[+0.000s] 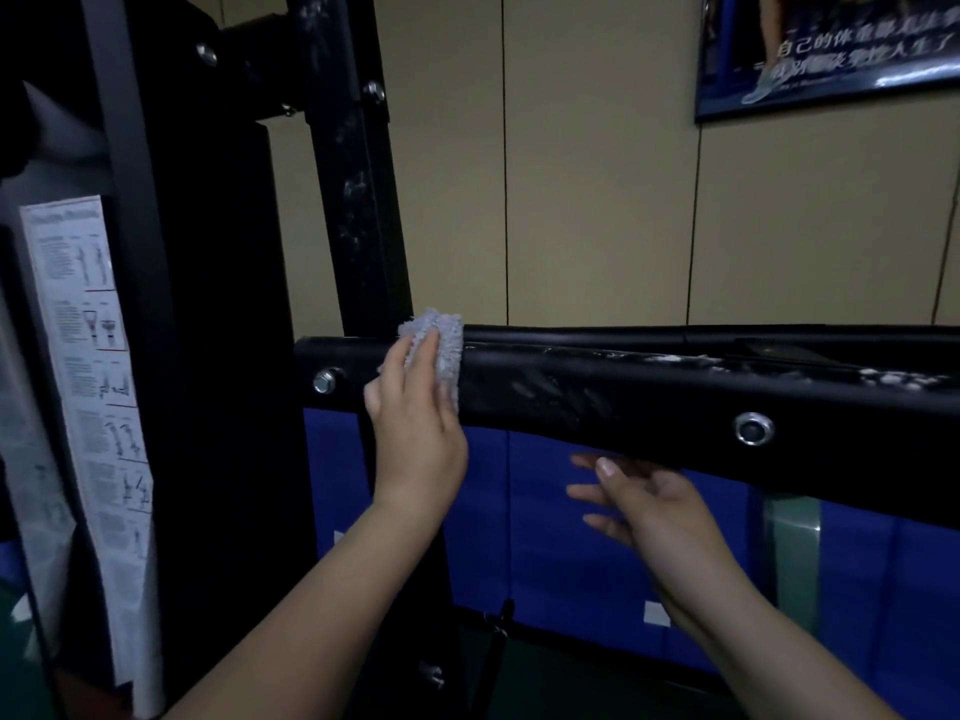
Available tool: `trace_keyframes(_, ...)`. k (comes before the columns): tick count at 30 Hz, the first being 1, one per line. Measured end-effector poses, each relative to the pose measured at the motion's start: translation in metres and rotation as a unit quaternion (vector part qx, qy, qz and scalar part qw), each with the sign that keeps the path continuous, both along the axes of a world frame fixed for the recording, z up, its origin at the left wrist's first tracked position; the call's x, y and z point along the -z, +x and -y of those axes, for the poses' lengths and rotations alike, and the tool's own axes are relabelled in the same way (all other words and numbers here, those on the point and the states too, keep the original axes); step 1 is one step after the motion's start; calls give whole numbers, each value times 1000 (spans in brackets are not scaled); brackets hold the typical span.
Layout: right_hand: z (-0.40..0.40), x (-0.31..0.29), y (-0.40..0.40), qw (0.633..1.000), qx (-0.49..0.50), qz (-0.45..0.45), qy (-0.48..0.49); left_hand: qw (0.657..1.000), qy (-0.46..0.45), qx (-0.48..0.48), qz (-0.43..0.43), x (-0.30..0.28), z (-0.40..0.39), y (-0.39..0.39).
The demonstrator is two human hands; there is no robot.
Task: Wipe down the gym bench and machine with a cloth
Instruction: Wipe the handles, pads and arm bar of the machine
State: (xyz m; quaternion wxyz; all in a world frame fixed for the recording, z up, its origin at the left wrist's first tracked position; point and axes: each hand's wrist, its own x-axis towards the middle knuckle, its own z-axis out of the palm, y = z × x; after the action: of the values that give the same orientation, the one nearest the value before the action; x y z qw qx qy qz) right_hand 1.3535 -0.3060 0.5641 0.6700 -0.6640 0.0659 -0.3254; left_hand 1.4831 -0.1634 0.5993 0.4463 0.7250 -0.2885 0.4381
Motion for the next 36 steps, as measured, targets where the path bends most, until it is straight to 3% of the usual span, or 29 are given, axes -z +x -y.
trace_keyframes(11,15,-3,-28,1000,-13,12,14,988,104,107,27,-6,32,-60)
trace_keyframes(14,16,-1,-28,1000,-9,12,6,997,59,11,43,-24,5,-37)
trace_keyframes(17,15,-1,-24,1000,6,19,5,994,60,-87,-14,-30,-19,0)
trace_keyframes(21,8,4,-18,999,30,13,-13,988,138,-62,9,-18,-14,8)
trace_keyframes(25,-3,17,-21,992,28,7,-119,989,145,-7,31,-23,-12,-6)
trace_keyframes(31,-6,6,-29,971,72,38,-224,979,113,-168,-17,-37,-50,50)
trace_keyframes(33,-8,5,-27,967,74,43,-239,980,135,-142,14,-29,-44,48)
trace_keyframes(36,-12,3,-23,965,61,41,-251,983,172,-25,62,-25,-25,29)
